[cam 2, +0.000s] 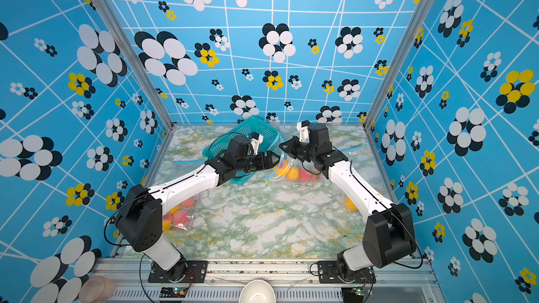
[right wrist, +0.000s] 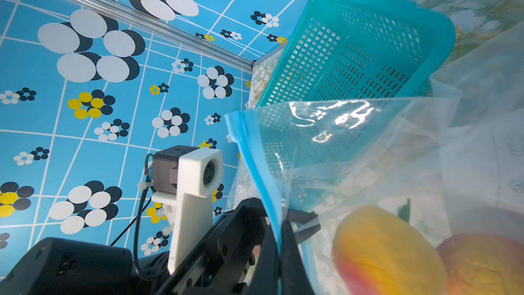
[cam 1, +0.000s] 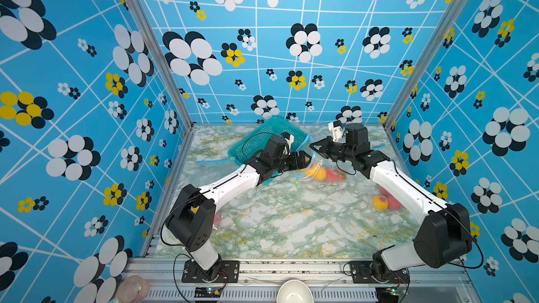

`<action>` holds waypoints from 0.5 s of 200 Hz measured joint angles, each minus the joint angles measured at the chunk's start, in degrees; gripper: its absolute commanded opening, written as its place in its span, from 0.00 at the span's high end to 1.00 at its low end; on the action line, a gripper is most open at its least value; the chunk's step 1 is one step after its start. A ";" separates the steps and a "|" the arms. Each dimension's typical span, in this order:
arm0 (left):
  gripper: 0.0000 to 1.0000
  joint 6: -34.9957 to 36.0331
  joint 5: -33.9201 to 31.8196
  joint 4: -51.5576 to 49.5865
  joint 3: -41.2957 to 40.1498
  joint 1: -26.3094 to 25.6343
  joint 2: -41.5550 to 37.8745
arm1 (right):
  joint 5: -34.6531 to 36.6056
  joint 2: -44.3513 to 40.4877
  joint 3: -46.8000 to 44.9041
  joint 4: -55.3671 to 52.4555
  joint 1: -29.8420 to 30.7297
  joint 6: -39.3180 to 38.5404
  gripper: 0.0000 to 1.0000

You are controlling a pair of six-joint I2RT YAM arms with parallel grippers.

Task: Place the peach in a zip-top bag and seal the zipper
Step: Place the peach in the zipper food storage bag.

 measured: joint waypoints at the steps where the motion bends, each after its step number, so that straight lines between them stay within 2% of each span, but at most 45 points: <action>1: 0.13 0.00 -0.09 -0.09 0.02 0.00 0.02 | -0.02 0.00 0.00 0.02 0.00 0.04 1.00; 40: 0.15 0.48 -0.90 -1.66 1.38 0.00 0.09 | -0.07 0.00 -0.04 0.61 0.00 0.70 1.00; 100: 0.32 8.46 -0.66 -8.83 3.89 0.44 -2.80 | 0.09 0.00 -0.15 2.19 -0.79 2.60 1.00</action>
